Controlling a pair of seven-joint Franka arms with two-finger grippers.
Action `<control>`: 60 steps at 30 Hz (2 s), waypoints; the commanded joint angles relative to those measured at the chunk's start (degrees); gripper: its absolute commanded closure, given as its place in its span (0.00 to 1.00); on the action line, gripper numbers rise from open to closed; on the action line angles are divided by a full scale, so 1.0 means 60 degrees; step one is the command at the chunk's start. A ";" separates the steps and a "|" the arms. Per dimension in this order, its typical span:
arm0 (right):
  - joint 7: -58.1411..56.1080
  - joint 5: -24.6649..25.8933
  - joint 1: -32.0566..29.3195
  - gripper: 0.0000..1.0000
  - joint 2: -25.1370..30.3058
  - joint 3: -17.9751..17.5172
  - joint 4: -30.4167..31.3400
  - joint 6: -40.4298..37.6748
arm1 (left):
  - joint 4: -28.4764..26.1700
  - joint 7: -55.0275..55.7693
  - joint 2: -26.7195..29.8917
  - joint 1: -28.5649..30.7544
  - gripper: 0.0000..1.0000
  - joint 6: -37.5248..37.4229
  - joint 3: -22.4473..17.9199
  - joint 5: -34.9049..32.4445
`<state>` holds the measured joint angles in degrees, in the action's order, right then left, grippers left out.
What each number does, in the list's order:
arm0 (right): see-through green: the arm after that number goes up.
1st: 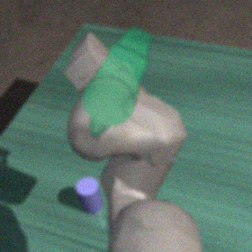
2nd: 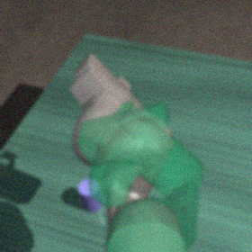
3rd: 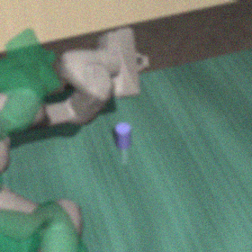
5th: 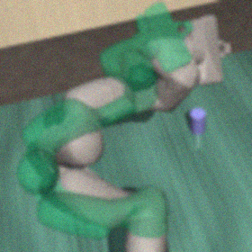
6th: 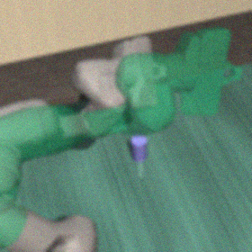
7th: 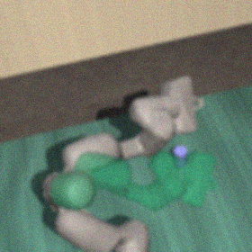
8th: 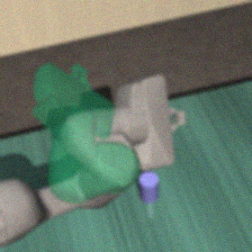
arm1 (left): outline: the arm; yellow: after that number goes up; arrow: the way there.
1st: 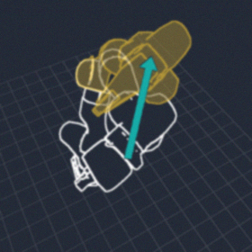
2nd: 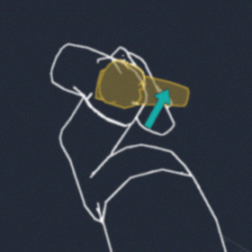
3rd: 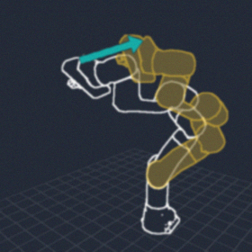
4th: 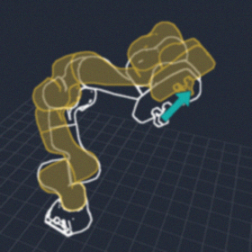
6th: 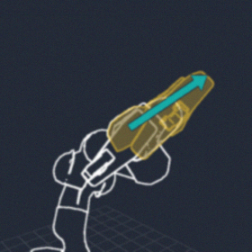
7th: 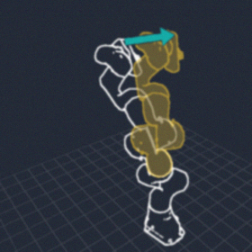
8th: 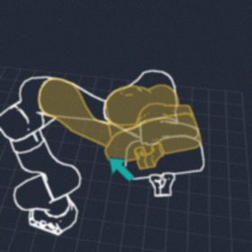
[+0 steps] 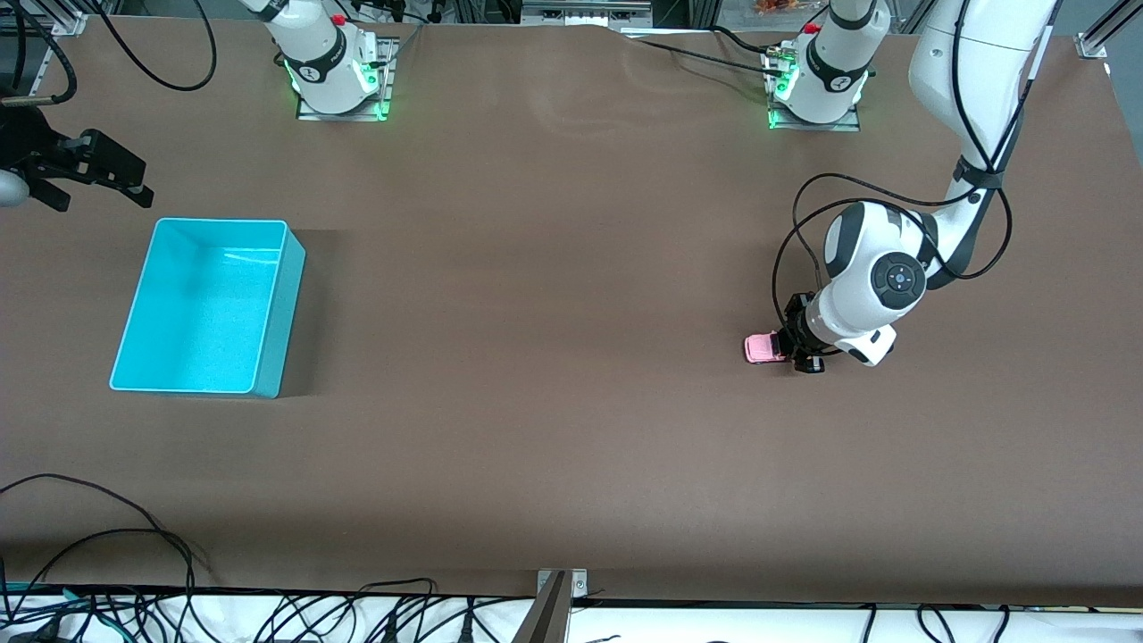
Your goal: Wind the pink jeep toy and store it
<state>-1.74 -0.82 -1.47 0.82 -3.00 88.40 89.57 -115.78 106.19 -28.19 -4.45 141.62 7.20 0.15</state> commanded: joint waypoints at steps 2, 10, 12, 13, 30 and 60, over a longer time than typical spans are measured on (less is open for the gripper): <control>0.0129 0.0093 0.0011 0.00 -0.0079 -0.0042 -0.0245 -0.0118 | -0.0098 -0.0179 -0.0047 -0.0092 1.00 0.0038 -0.0028 -0.0421; 0.0129 0.0079 0.0011 0.00 -0.0079 -0.0042 -0.0245 -0.0118 | -0.0201 -0.0266 -0.0062 0.0068 1.00 0.0068 -0.0028 -0.0523; 0.0129 0.0079 0.0011 0.00 -0.0079 -0.0042 -0.0245 -0.0118 | -0.0201 -0.0398 -0.0077 0.0083 1.00 0.0082 -0.0028 -0.0523; 0.0129 0.0093 0.0011 0.00 -0.0079 -0.0042 -0.0245 -0.0118 | -0.0201 -0.0514 -0.0091 0.0098 1.00 0.0082 -0.0028 -0.0523; 0.0129 0.0079 0.0011 0.00 -0.0079 -0.0042 -0.0245 -0.0104 | -0.0362 -0.1995 -0.0120 0.1650 1.00 0.0097 -0.0072 -0.0977; 0.0129 0.0079 0.0011 0.00 -0.0079 -0.0042 -0.0245 -0.0089 | -0.0303 -0.3811 -0.0414 0.3731 0.57 0.0126 -0.0057 -0.2574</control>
<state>-1.74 -0.82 -1.45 0.82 -3.02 88.40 89.57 -116.57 85.36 -28.03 16.57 142.80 6.85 -12.79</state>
